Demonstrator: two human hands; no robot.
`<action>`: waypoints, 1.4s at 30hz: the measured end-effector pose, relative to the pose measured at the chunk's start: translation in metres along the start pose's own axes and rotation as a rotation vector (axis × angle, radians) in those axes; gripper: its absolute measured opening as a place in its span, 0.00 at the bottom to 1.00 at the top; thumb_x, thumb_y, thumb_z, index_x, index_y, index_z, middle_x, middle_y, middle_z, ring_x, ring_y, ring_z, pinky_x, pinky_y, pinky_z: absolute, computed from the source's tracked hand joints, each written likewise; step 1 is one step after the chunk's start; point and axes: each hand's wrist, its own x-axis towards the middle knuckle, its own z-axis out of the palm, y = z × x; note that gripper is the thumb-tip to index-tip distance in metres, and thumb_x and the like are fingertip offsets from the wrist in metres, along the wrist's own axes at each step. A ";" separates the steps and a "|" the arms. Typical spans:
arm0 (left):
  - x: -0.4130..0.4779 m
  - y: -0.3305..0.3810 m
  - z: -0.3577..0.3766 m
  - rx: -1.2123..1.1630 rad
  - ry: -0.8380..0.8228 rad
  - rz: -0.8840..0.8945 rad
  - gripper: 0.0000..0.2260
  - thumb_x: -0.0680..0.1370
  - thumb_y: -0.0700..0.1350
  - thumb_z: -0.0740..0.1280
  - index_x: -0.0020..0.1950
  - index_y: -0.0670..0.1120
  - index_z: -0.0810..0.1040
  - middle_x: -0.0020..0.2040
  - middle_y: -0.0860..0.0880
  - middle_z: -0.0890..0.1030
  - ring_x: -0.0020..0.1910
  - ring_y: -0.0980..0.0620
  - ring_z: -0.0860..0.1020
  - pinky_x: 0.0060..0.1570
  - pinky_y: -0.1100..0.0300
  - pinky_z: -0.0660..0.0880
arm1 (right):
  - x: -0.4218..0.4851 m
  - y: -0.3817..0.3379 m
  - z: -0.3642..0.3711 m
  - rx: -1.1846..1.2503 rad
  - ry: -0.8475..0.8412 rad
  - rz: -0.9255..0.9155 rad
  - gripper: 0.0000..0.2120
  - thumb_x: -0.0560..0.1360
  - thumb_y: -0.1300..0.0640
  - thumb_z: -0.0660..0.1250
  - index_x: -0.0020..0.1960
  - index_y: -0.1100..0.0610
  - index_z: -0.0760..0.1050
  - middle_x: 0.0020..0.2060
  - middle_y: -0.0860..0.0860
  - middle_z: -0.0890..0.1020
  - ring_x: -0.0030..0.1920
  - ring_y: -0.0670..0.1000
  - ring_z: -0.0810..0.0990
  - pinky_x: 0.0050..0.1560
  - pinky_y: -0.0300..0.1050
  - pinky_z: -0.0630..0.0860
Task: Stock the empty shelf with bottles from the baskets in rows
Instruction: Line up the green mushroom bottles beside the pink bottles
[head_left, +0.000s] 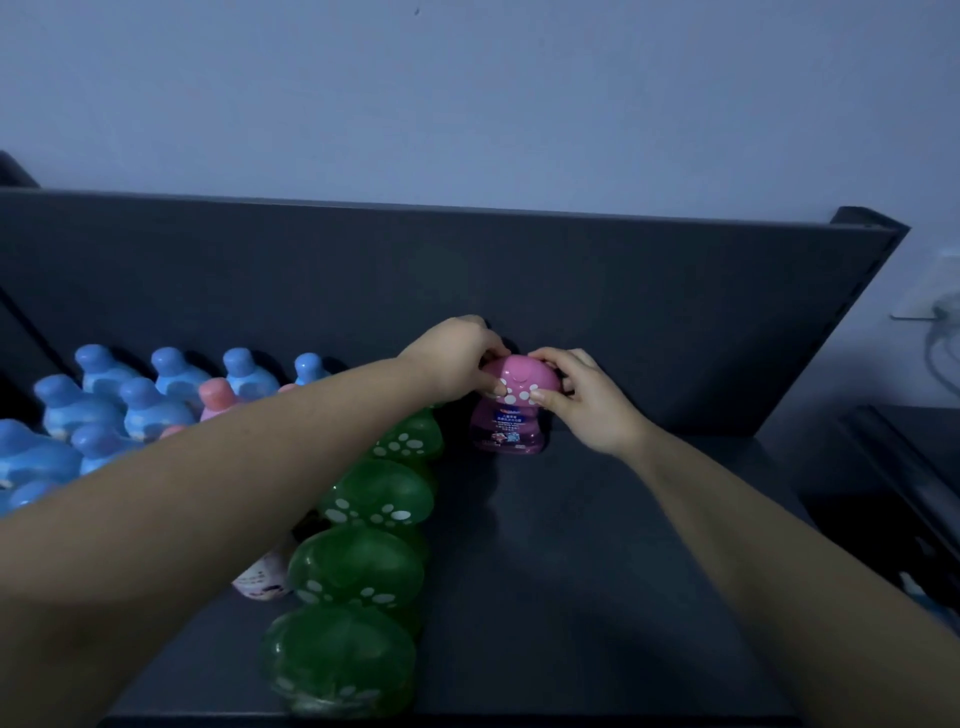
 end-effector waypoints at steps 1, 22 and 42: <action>0.000 0.000 0.000 0.002 0.000 0.006 0.24 0.72 0.51 0.76 0.66 0.47 0.78 0.58 0.47 0.76 0.54 0.49 0.76 0.57 0.55 0.74 | -0.001 0.000 -0.001 -0.004 0.002 0.003 0.21 0.77 0.57 0.69 0.69 0.50 0.71 0.61 0.48 0.70 0.59 0.49 0.75 0.66 0.49 0.73; -0.013 -0.023 -0.044 0.060 -0.085 -0.033 0.16 0.73 0.51 0.73 0.60 0.50 0.80 0.50 0.54 0.81 0.52 0.52 0.80 0.54 0.59 0.76 | -0.001 -0.013 -0.013 -0.389 0.073 -0.037 0.23 0.77 0.52 0.70 0.70 0.53 0.71 0.59 0.49 0.73 0.55 0.50 0.78 0.61 0.48 0.75; -0.035 -0.064 -0.044 0.294 -0.176 -0.093 0.26 0.71 0.54 0.75 0.67 0.50 0.75 0.56 0.50 0.80 0.53 0.49 0.77 0.49 0.57 0.73 | -0.001 -0.025 -0.005 -0.382 0.051 -0.006 0.23 0.77 0.53 0.70 0.70 0.55 0.71 0.61 0.50 0.72 0.57 0.51 0.78 0.62 0.51 0.76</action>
